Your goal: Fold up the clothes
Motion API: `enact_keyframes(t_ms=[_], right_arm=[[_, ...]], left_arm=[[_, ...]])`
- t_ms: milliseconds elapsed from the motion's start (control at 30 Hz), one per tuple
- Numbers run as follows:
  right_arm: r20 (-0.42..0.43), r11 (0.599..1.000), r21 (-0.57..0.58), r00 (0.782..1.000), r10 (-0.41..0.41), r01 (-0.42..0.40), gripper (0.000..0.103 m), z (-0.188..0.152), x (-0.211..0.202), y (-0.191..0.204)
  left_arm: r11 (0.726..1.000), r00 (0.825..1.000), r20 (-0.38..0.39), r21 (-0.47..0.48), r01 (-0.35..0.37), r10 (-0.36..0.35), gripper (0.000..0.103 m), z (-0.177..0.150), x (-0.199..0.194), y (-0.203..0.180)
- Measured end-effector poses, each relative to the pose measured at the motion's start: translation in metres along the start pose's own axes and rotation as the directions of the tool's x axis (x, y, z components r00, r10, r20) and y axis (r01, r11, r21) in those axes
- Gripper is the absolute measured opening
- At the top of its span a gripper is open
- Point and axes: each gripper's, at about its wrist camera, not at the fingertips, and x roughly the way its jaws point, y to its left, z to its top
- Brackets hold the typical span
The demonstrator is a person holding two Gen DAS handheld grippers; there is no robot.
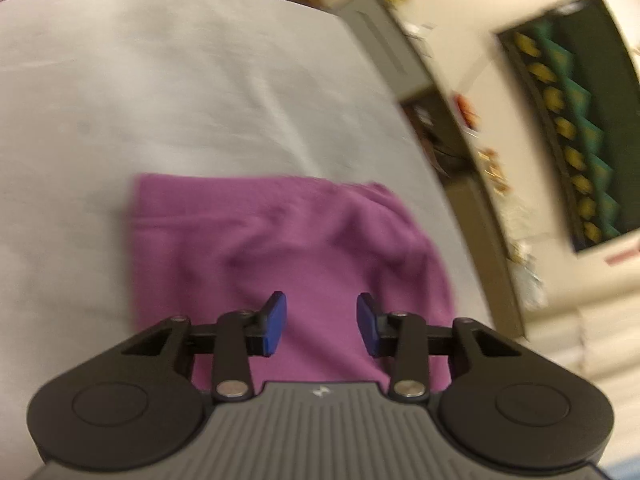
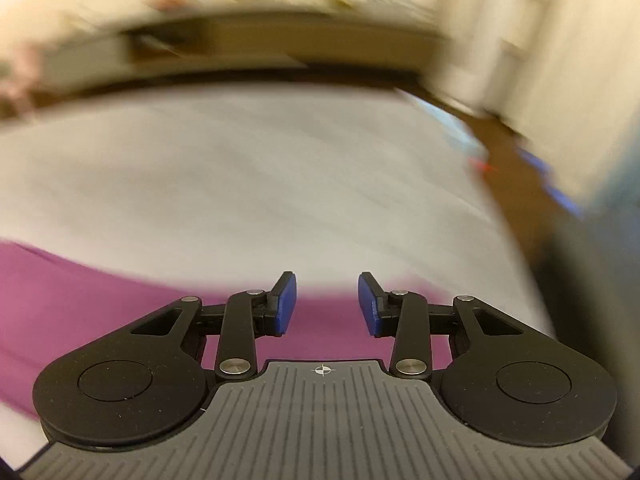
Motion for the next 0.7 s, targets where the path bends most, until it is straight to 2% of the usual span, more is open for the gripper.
enact_keyframes(t_ms=[67, 100, 133, 200, 233, 300, 433, 567, 600, 633, 667, 700], right_arm=[[0.031, 0.986, -0.097, 0.990, 0.136, -0.133, 0.040, 0.027, -0.004, 0.073], [0.038, 0.970, -0.146, 0.978, 0.204, -0.196, 0.045, 0.039, -0.004, 0.111], [0.029, 0.941, -0.196, 0.957, 0.287, -0.276, 0.049, 0.052, 0.001, 0.159], [-0.018, 0.875, -0.252, 0.906, 0.423, -0.414, 0.053, 0.070, 0.015, 0.236], [-0.057, 0.833, -0.260, 0.869, 0.491, -0.488, 0.056, 0.080, 0.026, 0.281], [-0.137, 0.767, -0.255, 0.807, 0.575, -0.589, 0.059, 0.096, 0.053, 0.357], [-0.254, 0.726, -0.198, 0.750, 0.611, -0.659, 0.065, 0.115, 0.117, 0.466], [-0.333, 0.739, -0.180, 0.748, 0.574, -0.649, 0.064, 0.114, 0.168, 0.520], [-0.356, 0.733, -0.173, 0.735, 0.577, -0.658, 0.054, 0.113, 0.176, 0.526], [-0.378, 0.720, -0.171, 0.720, 0.582, -0.672, 0.023, 0.111, 0.179, 0.530], [-0.397, 0.708, -0.171, 0.706, 0.587, -0.685, 0.004, 0.109, 0.181, 0.534], [-0.337, 0.705, -0.214, 0.729, 0.596, -0.676, 0.000, 0.113, 0.166, 0.534]], left_arm=[[0.999, 1.000, -0.024, 0.027, 0.020, -0.020, 0.040, 0.000, 0.006, -0.007], [0.999, 0.999, -0.036, 0.039, 0.029, -0.028, 0.040, 0.001, 0.009, -0.010], [0.999, 0.998, -0.057, 0.040, 0.036, -0.033, 0.041, 0.003, 0.014, -0.011], [0.999, 0.996, -0.086, 0.034, 0.037, -0.034, 0.041, 0.007, 0.019, -0.003], [0.999, 0.996, -0.089, 0.029, 0.029, -0.026, 0.041, 0.009, 0.017, 0.005], [1.000, 0.997, -0.082, 0.017, 0.003, -0.001, 0.041, 0.011, 0.016, 0.013], [0.998, 0.996, -0.081, -0.053, -0.029, 0.024, 0.041, 0.014, 0.018, 0.032], [0.998, 0.996, -0.083, -0.061, -0.016, 0.011, 0.040, 0.018, 0.021, 0.037], [0.999, 0.996, -0.084, -0.051, -0.017, 0.013, 0.040, 0.019, 0.023, 0.036], [0.999, 0.996, -0.088, -0.045, -0.012, 0.008, 0.040, 0.020, 0.023, 0.035], [0.999, 0.996, -0.092, -0.041, -0.006, 0.002, 0.040, 0.020, 0.024, 0.035], [0.999, 0.996, -0.093, -0.044, 0.009, -0.013, 0.040, 0.021, 0.022, 0.035]])
